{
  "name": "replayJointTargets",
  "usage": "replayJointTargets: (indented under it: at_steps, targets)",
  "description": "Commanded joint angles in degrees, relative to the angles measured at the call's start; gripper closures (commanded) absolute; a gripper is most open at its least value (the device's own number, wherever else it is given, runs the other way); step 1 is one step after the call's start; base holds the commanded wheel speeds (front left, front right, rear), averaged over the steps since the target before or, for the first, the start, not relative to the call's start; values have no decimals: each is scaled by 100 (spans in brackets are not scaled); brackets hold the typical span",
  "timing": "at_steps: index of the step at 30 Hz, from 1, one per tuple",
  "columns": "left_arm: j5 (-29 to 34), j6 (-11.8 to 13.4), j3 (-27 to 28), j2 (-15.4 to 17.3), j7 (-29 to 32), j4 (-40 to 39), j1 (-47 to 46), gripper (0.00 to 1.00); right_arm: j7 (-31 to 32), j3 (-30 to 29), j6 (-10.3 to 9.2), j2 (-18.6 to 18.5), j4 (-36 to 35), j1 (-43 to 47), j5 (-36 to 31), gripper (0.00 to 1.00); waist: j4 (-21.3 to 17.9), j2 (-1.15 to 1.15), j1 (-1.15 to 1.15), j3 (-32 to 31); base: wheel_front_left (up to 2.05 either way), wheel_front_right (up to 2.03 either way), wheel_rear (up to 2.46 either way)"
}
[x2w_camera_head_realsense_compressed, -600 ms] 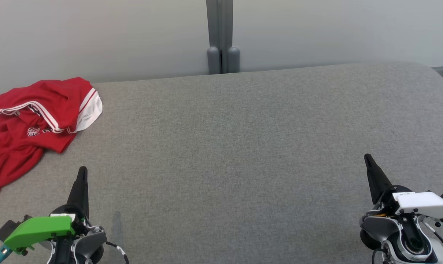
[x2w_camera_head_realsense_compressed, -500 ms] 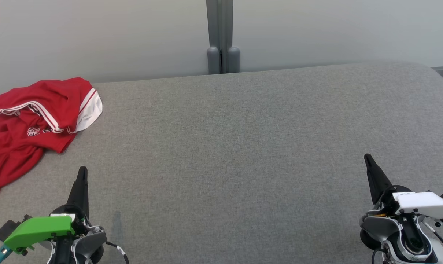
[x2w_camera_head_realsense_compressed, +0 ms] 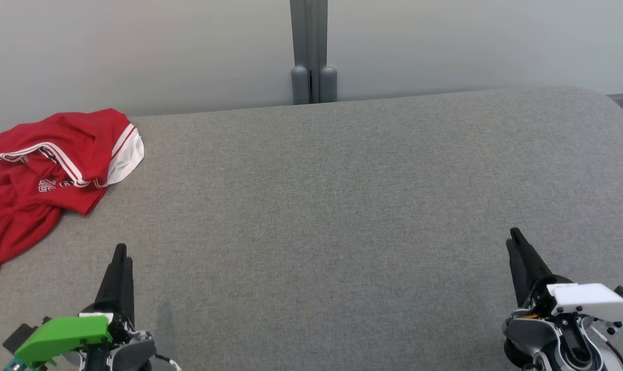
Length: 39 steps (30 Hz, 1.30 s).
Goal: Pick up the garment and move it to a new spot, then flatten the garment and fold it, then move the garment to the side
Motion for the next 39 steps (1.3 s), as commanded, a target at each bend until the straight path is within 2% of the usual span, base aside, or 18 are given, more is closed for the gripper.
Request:
replayJointTargets:
  at_steps: [1,10,19,26,39]
  targets:
    - [1,0,-7,-12,-3,45,41,0,-6,7,0,9,39,47,-1,0,0,0,0,0,0,0,0]
    - [138,-9,-261,-4,-262,-2,77,0,-265,131,1,0,-60,131,-177,0,3,0,0,-19,0,0,0]
    - [562,76,-436,3,-499,-172,56,0,-502,136,2,-8,-192,180,-683,0,9,0,0,-33,0,0,0]
    - [1121,236,-596,9,-669,-401,26,0,-674,151,3,-14,-365,182,-1270,0,11,0,0,-39,0,0,0]
    - [2641,607,-976,19,-952,-675,4,0,-954,286,4,-23,-757,233,-2712,0,22,0,0,-38,0,0,0]
